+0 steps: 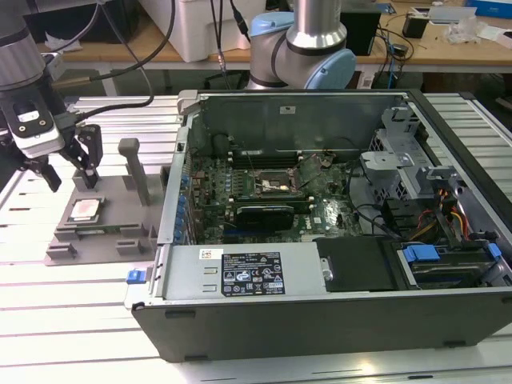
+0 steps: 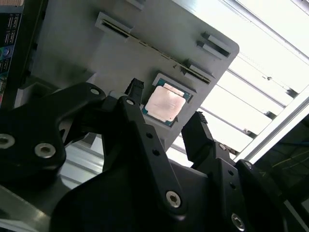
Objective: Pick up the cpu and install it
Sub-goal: 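Pick up the cpu and move it towards the insertion slot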
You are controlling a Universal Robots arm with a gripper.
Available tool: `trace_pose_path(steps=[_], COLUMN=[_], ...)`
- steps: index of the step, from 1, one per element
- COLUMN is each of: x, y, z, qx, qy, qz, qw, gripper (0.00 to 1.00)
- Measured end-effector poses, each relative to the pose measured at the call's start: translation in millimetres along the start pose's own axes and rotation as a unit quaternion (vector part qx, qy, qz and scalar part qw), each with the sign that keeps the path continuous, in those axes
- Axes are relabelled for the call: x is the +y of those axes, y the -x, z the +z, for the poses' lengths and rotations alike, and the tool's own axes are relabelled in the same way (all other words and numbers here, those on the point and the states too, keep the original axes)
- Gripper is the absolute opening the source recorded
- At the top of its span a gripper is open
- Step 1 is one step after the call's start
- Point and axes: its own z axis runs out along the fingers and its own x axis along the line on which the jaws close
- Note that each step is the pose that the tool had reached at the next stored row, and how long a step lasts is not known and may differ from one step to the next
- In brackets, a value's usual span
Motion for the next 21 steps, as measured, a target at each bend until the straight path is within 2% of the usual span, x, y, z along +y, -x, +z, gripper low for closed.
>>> trace_pose_path(steps=[5, 9, 11, 17, 18, 21], x=[0.0, 0.1, 0.3, 2.8, 4.8, 6.0], y=[-0.1, -4.6, -7.1, -7.7, -7.7, -7.8], z=[0.1, 0.9, 5.0, 16.3, 19.0, 20.7], qx=[0.0, 0.0, 0.0, -0.0001, -0.0002, -0.001], qy=[0.0, 0.0, 0.0, -0.0007, -0.0009, -0.0003], qz=[0.0, 0.0, 0.0, -0.003, -0.009, -0.027], qw=[1.0, 1.0, 1.0, 1.0, 1.0, 0.9996], gripper=[0.6, 0.6, 0.6, 0.6, 0.6, 0.6])
